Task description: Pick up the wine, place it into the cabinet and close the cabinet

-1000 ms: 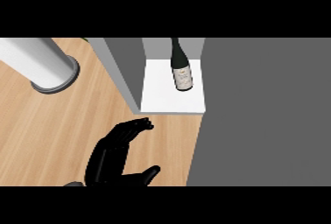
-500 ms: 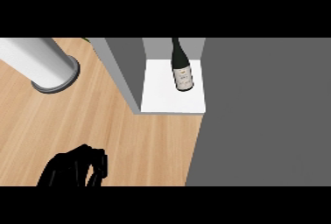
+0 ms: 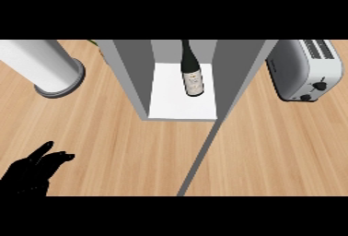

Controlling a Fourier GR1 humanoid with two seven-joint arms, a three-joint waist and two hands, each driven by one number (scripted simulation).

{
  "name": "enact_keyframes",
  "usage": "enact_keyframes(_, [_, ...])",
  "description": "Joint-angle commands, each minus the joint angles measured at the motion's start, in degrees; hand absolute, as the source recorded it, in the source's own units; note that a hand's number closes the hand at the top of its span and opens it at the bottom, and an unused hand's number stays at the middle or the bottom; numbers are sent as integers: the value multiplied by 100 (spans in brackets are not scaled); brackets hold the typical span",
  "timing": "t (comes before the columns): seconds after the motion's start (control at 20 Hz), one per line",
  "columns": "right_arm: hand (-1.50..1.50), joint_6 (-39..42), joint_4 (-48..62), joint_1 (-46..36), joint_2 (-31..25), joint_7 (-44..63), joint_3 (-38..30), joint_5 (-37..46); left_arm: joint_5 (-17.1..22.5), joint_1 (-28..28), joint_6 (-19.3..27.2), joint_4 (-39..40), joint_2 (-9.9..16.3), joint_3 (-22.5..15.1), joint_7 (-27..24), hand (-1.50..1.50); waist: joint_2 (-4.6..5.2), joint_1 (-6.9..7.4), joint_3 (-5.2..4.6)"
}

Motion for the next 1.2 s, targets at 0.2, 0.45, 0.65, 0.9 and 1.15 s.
enact_keyframes(0.2, [150,-1469,166,-979,110,353,1918,1183,263,1070,-816,283,588,589,-498,-150,-38,102,-15])
enact_keyframes(0.45, [150,-2440,816,-1978,100,46,2079,1520,600,1264,-1572,631,1002,1180,-514,-150,-13,167,-18])
enact_keyframes(0.65, [150,-3322,940,-2333,84,-318,1895,1678,494,1424,-1790,717,1080,1253,-585,-150,-20,214,-21])
enact_keyframes(0.9, [150,-3811,1524,-3098,75,-376,1409,1459,664,1735,-2421,875,1414,1669,-660,-150,30,313,-12])
enact_keyframes(1.15, [150,-4259,2349,-4197,93,-235,703,1204,649,1940,-2887,1169,1441,1917,-736,-150,46,285,-7])
